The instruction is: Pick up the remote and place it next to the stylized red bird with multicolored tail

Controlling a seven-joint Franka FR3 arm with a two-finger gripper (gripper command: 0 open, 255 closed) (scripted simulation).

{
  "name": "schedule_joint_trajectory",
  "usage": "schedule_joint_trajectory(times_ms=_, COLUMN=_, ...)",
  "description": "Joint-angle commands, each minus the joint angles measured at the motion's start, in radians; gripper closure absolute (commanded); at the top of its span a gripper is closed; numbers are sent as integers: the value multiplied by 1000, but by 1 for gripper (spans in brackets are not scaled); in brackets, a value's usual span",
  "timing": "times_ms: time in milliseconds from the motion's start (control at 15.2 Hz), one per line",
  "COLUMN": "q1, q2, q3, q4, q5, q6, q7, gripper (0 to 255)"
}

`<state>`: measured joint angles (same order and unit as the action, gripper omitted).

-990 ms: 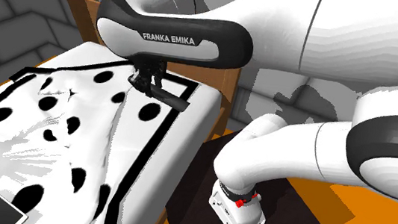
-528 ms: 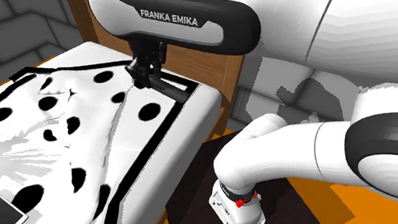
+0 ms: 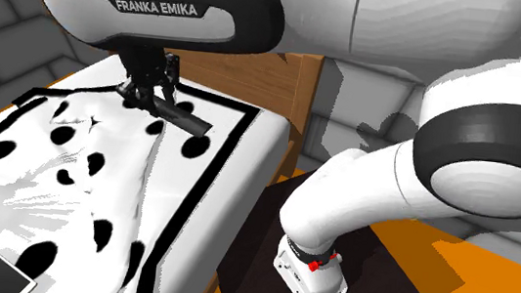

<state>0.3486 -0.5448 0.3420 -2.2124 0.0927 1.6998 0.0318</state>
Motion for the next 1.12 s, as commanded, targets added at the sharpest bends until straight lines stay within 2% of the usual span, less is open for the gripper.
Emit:
schedule_joint_trajectory(times_ms=0, q1=-1, q2=63, q3=39, q4=52, q5=0, q6=12, q7=44, gripper=255)
schedule_joint_trajectory(times_ms=330, q1=-4, q2=238, q3=139, q4=211, q5=-33, q6=21, q7=165, gripper=255)
schedule_joint_trajectory(times_ms=660, q1=7, q2=441, q3=235, q4=405, q5=-116, q6=4, q7=301, gripper=255)
schedule_joint_trajectory(times_ms=858, q1=35, q2=580, q3=284, q4=543, q5=-193, q6=-25, q7=388, gripper=255)
schedule_joint_trajectory(times_ms=1056, q1=93, q2=731, q3=312, q4=703, q5=-283, q6=-72, q7=470, gripper=255)
